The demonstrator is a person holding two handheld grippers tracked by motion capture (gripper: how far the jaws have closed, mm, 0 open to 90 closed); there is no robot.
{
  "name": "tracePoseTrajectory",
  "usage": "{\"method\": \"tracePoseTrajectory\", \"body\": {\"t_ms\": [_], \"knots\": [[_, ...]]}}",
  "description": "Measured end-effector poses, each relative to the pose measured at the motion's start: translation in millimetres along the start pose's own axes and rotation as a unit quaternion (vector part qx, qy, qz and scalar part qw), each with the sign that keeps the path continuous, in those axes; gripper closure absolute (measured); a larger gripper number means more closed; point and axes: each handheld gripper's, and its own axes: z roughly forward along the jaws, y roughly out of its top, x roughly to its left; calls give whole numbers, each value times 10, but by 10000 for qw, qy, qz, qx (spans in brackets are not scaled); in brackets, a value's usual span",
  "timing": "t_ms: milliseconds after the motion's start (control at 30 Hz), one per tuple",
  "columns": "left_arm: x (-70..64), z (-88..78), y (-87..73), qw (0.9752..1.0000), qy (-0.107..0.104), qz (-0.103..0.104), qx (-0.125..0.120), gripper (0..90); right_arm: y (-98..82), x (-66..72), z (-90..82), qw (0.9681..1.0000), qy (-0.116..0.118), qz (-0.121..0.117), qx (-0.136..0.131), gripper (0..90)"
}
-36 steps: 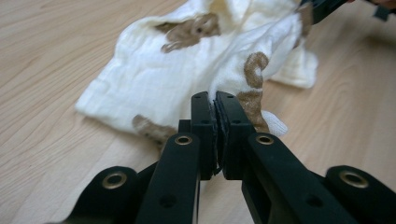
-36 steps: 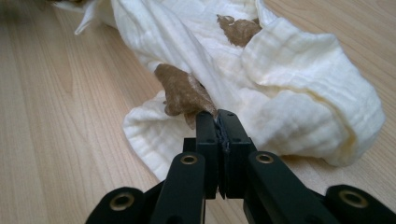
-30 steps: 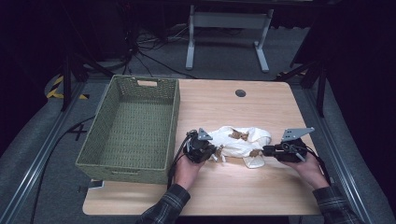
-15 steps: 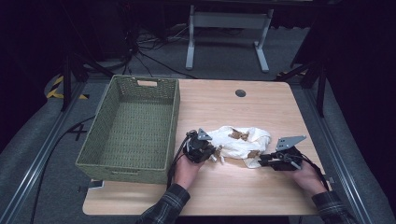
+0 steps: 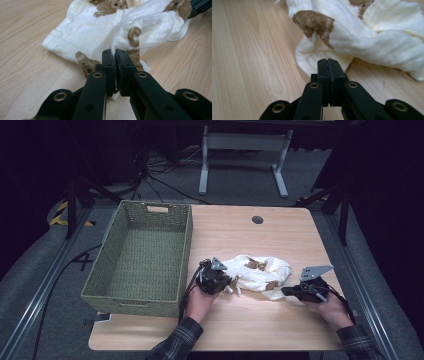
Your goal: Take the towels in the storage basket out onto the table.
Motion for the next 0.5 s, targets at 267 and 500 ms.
{"method": "tracePoseTrajectory", "body": {"t_ms": [267,500], "knots": [[-27,-36,7,10000,-89,12,15,859,-213,20,-323,9996,-110,132,-217,898],[-42,-24,0,9998,88,112,140,855,-444,42,-546,9987,-267,334,-261,899]]}}
